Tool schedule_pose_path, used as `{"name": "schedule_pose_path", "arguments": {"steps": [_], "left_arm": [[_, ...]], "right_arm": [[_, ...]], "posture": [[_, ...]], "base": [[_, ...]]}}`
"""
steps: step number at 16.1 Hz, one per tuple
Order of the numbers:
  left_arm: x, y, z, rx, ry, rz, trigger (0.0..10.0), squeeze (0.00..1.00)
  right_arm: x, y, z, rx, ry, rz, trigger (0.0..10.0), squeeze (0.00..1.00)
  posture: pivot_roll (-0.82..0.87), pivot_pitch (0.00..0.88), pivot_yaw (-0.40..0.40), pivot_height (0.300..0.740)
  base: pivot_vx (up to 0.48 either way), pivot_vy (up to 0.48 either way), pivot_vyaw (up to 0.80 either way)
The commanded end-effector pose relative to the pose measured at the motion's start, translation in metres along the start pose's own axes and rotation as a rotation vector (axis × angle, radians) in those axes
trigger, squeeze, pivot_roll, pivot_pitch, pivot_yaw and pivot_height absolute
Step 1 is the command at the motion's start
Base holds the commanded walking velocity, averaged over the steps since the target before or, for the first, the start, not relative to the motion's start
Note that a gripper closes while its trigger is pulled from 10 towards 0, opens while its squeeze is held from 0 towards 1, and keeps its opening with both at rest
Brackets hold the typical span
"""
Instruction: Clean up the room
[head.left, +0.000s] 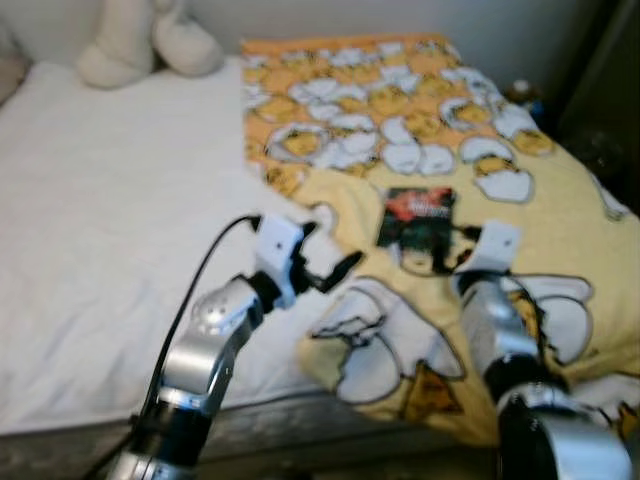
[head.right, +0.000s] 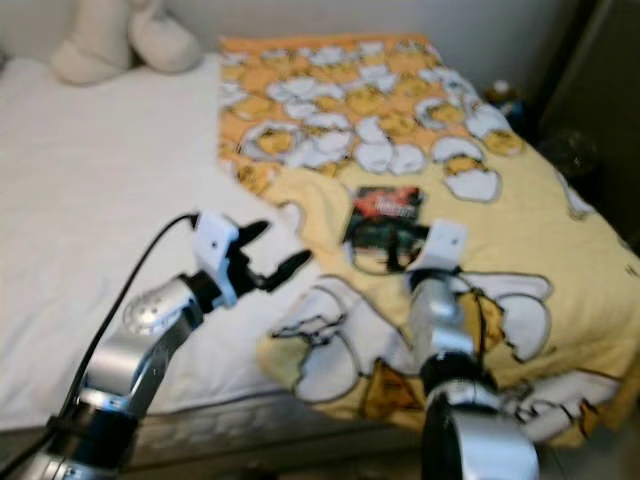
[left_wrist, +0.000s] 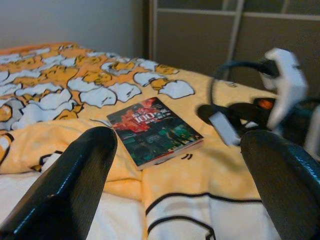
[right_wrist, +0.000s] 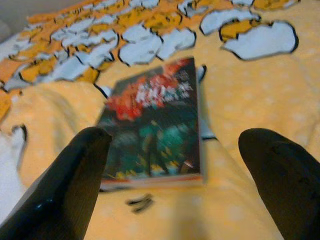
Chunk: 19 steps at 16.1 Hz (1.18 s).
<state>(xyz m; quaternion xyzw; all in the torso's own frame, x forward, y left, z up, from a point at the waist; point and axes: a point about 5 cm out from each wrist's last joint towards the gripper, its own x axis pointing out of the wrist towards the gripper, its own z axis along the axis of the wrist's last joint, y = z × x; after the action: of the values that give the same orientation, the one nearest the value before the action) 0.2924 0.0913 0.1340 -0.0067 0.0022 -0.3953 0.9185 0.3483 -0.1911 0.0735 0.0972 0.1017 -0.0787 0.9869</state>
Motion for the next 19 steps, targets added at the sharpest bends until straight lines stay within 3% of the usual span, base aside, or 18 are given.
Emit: {"name": "schedule_pose_path", "arguments": {"steps": [1, 3, 4, 5, 6, 7, 8, 9, 12, 14, 19], "left_arm": [[0.002, -0.001, 0.01, 0.004, -0.018, -0.04, 10.0, 0.0], [0.001, -0.001, 0.013, 0.001, -0.025, -0.02, 10.0, 0.0], [0.0, 0.002, 0.013, 0.011, -0.057, 0.052, 10.0, 0.0], [-0.001, 0.003, 0.013, 0.006, -0.075, 0.09, 10.0, 0.0], [-0.007, 0.003, 0.01, -0.049, -0.121, 0.209, 10.0, 0.0], [-0.009, 0.001, 0.008, -0.061, -0.127, 0.227, 10.0, 0.0], [-0.017, -0.002, 0.0, -0.134, -0.132, 0.314, 10.0, 0.0], [-0.024, -0.005, -0.012, -0.221, -0.124, 0.402, 10.0, 0.0], [-0.023, -0.012, -0.026, -0.22, -0.066, 0.389, 10.0, 0.0], [-0.014, -0.012, -0.026, -0.129, -0.014, 0.318, 10.0, 0.0], [-0.009, -0.007, -0.019, -0.138, -0.034, 0.36, 10.0, 0.0]], "right_arm": [[0.004, 0.0, 0.009, -0.005, -0.026, -0.027, 10.0, 0.0], [0.006, -0.004, 0.015, -0.024, -0.045, -0.061, 10.0, 0.0], [0.006, -0.009, 0.031, -0.163, -0.155, -0.113, 10.0, 0.0], [0.005, -0.011, 0.038, -0.235, -0.215, -0.137, 10.0, 0.0], [-0.01, -0.016, 0.051, -0.319, -0.391, -0.188, 10.0, 0.0], [-0.015, -0.015, 0.051, -0.332, -0.42, -0.185, 10.0, 0.0], [-0.037, -0.011, 0.041, -0.376, -0.476, -0.143, 10.0, 0.0], [-0.062, -0.013, 0.023, -0.393, -0.448, -0.119, 10.0, 0.0], [-0.081, -0.019, 0.0, -0.412, -0.379, -0.117, 10.0, 0.0], [-0.083, -0.024, -0.006, -0.388, -0.343, -0.153, 10.0, 0.0], [-0.078, -0.024, -0.007, -0.343, -0.28, -0.17, 10.0, 0.0]], "posture": [[0.04, 0.01, 0.038, 0.74], [0.05, 0.009, 0.03, 0.74], [0.05, 0.0, 0.014, 0.74], [0.05, 0.0, 0.01, 0.74], [0.05, 0.0, -0.012, 0.74], [0.05, 0.0, -0.013, 0.74], [0.03, 0.0, -0.021, 0.74], [0.02, 0.0, -0.026, 0.74], [-0.01, 0.0, -0.017, 0.74], [-0.02, 0.0, -0.002, 0.74], [-0.03, 0.0, 0.018, 0.74]], "base": [[0.0, 0.0, 0.0], [0.0, 0.0, 0.0], [0.0, 0.0, 0.0], [0.0, 0.0, 0.0], [0.277, -0.247, 0.0], [0.277, -0.247, 0.0], [0.386, -0.281, 0.0], [0.412, -0.24, 0.0], [0.431, 0.0, 0.0], [0.424, 0.0, 0.0], [0.453, 0.0, 0.0]]}}
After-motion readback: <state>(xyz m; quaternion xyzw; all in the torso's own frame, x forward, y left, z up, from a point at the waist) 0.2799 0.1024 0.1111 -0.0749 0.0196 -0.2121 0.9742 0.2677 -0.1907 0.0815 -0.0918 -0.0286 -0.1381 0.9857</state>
